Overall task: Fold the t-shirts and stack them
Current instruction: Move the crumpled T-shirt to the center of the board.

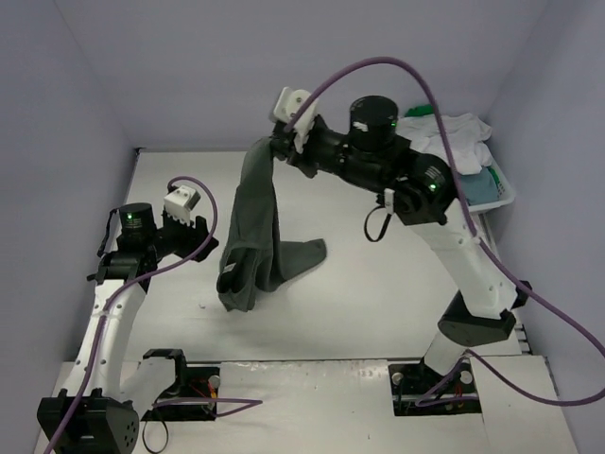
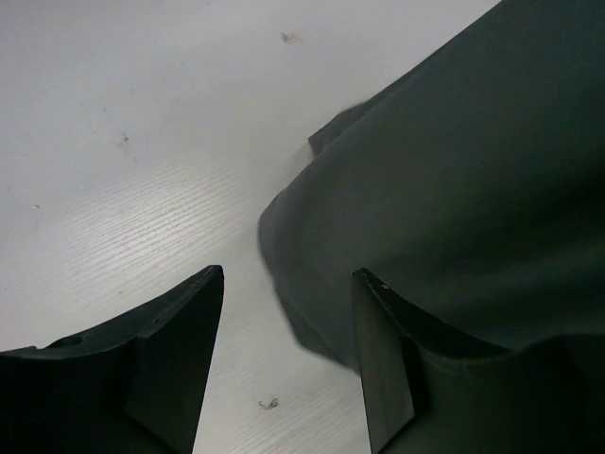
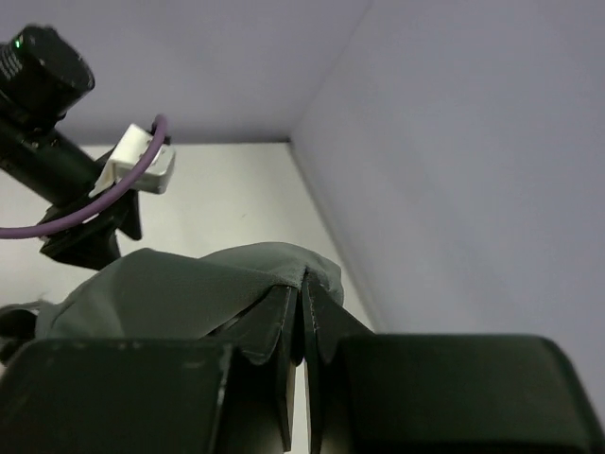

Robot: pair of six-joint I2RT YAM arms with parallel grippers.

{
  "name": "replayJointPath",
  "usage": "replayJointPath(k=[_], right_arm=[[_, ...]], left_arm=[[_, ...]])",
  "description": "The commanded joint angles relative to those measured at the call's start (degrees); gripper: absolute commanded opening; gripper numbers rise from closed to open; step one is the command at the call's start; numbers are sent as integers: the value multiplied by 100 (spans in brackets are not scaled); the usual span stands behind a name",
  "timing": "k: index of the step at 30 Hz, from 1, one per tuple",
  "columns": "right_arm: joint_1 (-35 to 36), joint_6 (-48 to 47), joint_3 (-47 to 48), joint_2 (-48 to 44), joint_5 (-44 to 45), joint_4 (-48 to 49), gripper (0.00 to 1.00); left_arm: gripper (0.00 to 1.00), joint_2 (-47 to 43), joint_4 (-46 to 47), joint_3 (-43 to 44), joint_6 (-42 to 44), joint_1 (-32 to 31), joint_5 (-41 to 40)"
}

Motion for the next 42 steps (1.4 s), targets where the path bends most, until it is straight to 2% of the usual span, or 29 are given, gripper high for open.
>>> replayJointPath(k=[1, 3, 6, 9, 10, 11, 12, 19, 22, 26, 27, 36, 38, 39, 41, 42], right_arm=[[-76, -267, 155, -694, 265, 747, 0], [-418, -285, -1169, -1235, 283, 1570, 0], [-1198, -4, -2033, -1397, -84, 1732, 0], [-1491, 6, -3093, -1616, -52, 1942, 0], [-1536, -3, -3351, -1661, 97, 2004, 0], [-1606, 5, -3571, -1679, 124, 2074, 0], [-1737, 58, -3921, -1696, 151, 2092, 0], [-2221, 67, -5206, -1574, 361, 2426, 0], [-2475, 154, -5366, -1354, 616, 2610, 0], [-2722, 216, -5323, -820, 1537, 2927, 0], [-2766, 199, -5288, -696, 2149, 2927, 0], [-3451, 225, -5050, 561, 3947, 3341, 0], [-3531, 190, -5015, 886, 4290, 3341, 7], [-3557, 164, -4997, 983, 4412, 3314, 16], [-3566, 85, -5041, 1089, 4702, 3288, 26], [-3566, 67, -5076, 1081, 4738, 3279, 38]], left_arm=[[51, 69, 253, 292, 35, -34, 27], [51, 104, 200, 353, 44, -25, 97], [51, 104, 174, 336, 52, -25, 307], [56, 113, 174, 310, 9, -25, 588], [59, 104, 182, 301, 0, -25, 642], [67, 130, 183, 309, -9, -25, 686], [69, 131, 174, 310, -9, -25, 747], [70, 315, 60, 467, 26, -385, 818], [70, 447, 16, 564, 78, -552, 722], [70, 623, -98, 731, 236, -903, 494], [70, 649, -160, 801, 272, -1086, 423], [70, 843, -424, 951, 720, -1510, 176], [70, 860, -424, 951, 712, -1580, 167], [70, 860, -415, 942, 703, -1607, 168], [70, 843, -398, 916, 685, -1651, 176], [70, 834, -398, 907, 685, -1668, 176]])
